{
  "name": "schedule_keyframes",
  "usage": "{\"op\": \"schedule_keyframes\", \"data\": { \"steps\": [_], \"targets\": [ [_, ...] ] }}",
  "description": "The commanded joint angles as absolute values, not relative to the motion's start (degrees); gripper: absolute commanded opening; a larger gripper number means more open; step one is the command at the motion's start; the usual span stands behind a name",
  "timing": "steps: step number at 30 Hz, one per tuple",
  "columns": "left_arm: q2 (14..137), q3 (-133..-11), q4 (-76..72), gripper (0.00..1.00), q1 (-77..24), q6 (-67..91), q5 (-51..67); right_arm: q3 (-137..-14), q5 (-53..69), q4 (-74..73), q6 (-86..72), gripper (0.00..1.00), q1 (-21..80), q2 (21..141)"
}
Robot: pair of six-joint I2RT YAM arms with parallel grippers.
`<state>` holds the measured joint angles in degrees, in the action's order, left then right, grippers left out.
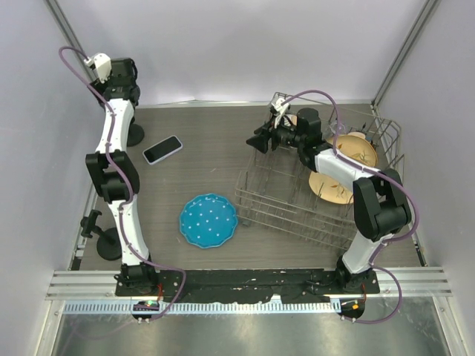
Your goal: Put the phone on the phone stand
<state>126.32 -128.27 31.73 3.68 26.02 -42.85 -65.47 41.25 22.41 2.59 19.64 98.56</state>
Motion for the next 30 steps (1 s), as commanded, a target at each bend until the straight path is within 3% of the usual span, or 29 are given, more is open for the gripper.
{"op": "schedule_keyframes", "data": {
  "steps": [1,13,14,15,16,17,18,19,30],
  "targets": [
    [127.78,-136.14,17.94,0.0,5.27,22.07,-41.93,-69.08,42.54,23.56,1.41,0.59,19.34,99.49],
    [133.24,-136.58,11.6,0.0,5.27,15.82,-36.13,-69.43,42.89,23.38,1.14,0.59,19.78,99.84],
    [133.33,-136.58,11.69,0.07,5.27,15.47,-35.43,-69.43,42.89,23.47,1.14,0.59,19.86,99.84],
    [132.98,-136.32,11.95,0.23,5.27,15.47,-35.33,-69.61,42.98,23.47,1.14,0.59,19.95,99.93],
    [132.46,-135.88,12.21,0.43,5.27,15.73,-34.98,-69.7,42.72,23.47,1.14,0.59,20.13,99.93],
    [131.84,-134.66,12.39,0.75,5.19,15.99,-35.07,-69.96,42.02,23.21,1.06,0.59,20.3,100.02],
    [131.14,-134.21,12.65,0.91,5.1,16.08,-35.5,-70.31,40.97,22.94,1.32,0.59,20.65,100.02],
    [129.48,-134.04,13.0,1.0,4.92,16.61,-35.59,-70.49,40.44,22.59,1.41,0.59,21.0,100.11],
    [111.11,-132.36,38.47,1.0,4.39,28.81,-29.53,-73.21,30.42,19.69,1.14,0.6,24.52,100.73]
  ]
}}
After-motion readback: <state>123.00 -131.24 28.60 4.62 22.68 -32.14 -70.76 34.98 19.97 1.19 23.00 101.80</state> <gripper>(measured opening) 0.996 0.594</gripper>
